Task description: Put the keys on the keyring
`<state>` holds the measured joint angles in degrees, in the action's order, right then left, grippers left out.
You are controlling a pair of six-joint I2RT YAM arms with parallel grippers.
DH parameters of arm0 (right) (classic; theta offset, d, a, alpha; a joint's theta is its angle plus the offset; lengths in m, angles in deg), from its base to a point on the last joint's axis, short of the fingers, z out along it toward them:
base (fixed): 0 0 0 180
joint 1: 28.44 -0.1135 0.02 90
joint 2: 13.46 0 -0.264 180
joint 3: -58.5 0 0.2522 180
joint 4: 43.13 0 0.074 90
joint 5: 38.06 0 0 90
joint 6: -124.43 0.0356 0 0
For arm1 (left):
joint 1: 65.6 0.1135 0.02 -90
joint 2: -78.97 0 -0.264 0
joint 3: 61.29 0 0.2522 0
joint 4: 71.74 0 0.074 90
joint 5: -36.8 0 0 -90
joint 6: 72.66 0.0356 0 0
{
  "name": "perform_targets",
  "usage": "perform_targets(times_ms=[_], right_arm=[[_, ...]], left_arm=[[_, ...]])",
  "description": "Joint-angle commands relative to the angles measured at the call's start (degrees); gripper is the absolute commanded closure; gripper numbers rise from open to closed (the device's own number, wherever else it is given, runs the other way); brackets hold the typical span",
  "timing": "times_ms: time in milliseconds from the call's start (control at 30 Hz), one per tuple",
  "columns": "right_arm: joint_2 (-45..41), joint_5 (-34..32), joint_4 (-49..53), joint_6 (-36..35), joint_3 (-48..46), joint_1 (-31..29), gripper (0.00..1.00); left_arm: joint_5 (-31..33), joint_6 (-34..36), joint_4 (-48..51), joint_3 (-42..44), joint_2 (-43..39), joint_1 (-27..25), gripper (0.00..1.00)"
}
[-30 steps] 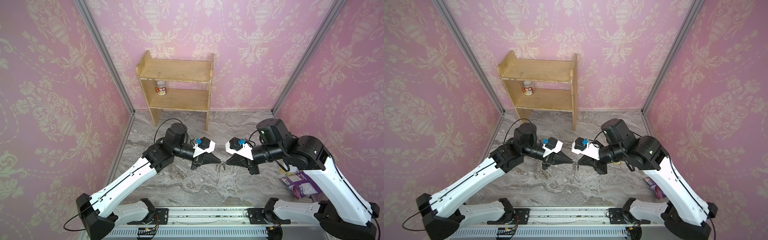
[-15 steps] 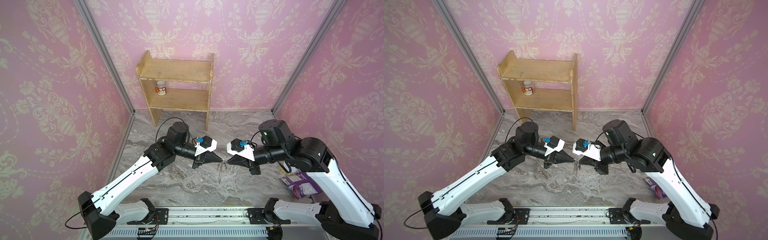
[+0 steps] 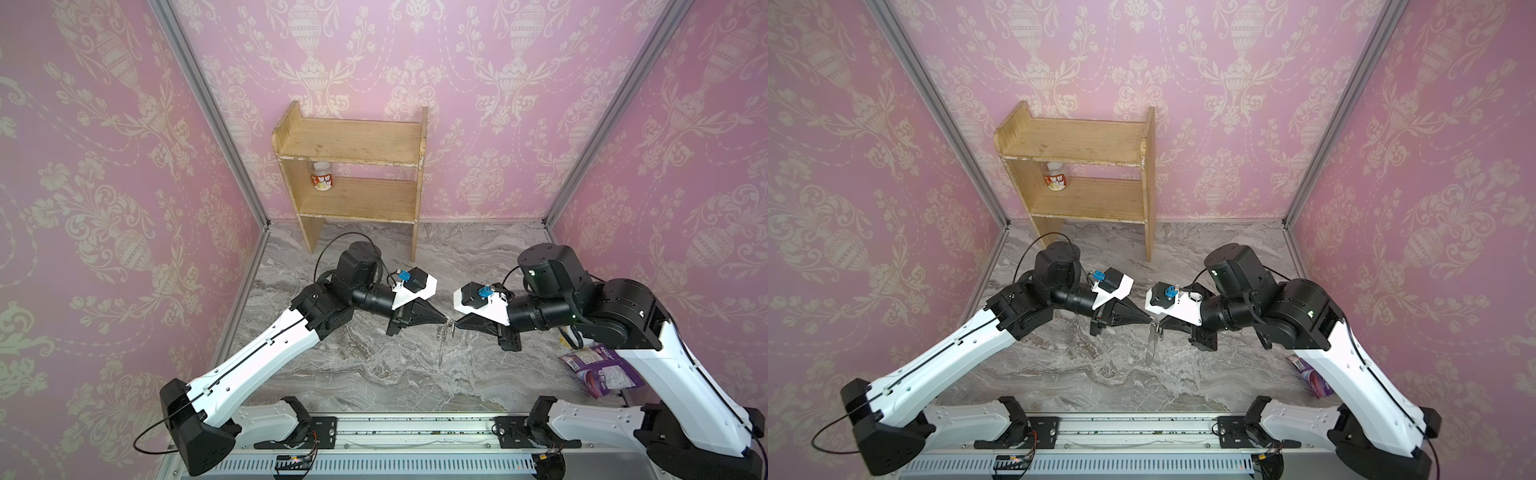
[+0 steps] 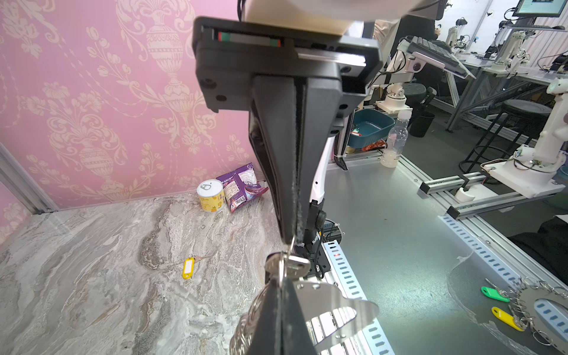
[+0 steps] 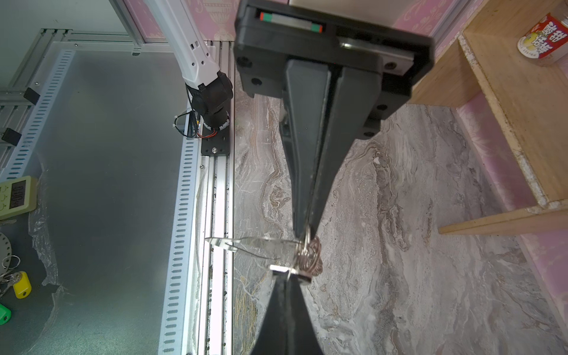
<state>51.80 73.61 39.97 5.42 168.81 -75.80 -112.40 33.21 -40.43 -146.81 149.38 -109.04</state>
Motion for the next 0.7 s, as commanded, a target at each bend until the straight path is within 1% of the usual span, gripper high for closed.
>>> perform_targets(times_ms=[0,333,667], right_arm=[[-0.92,-0.86,0.14,-1.22,-1.32,-1.62,1.00],[-1.09,-5.35,-0.15,-1.31,-2.40,-3.96,1.00],[-2.27,-7.52,-2.51,-0.96,-5.66,-4.24,1.00]], left_arm=[[2.24,-1.99,-0.94,-2.32,0.60,-0.09,1.00],[2.94,-3.19,-1.35,-3.03,1.48,-0.15,1.00],[1.01,-9.25,-10.79,-1.15,-0.13,0.00,1.00]])
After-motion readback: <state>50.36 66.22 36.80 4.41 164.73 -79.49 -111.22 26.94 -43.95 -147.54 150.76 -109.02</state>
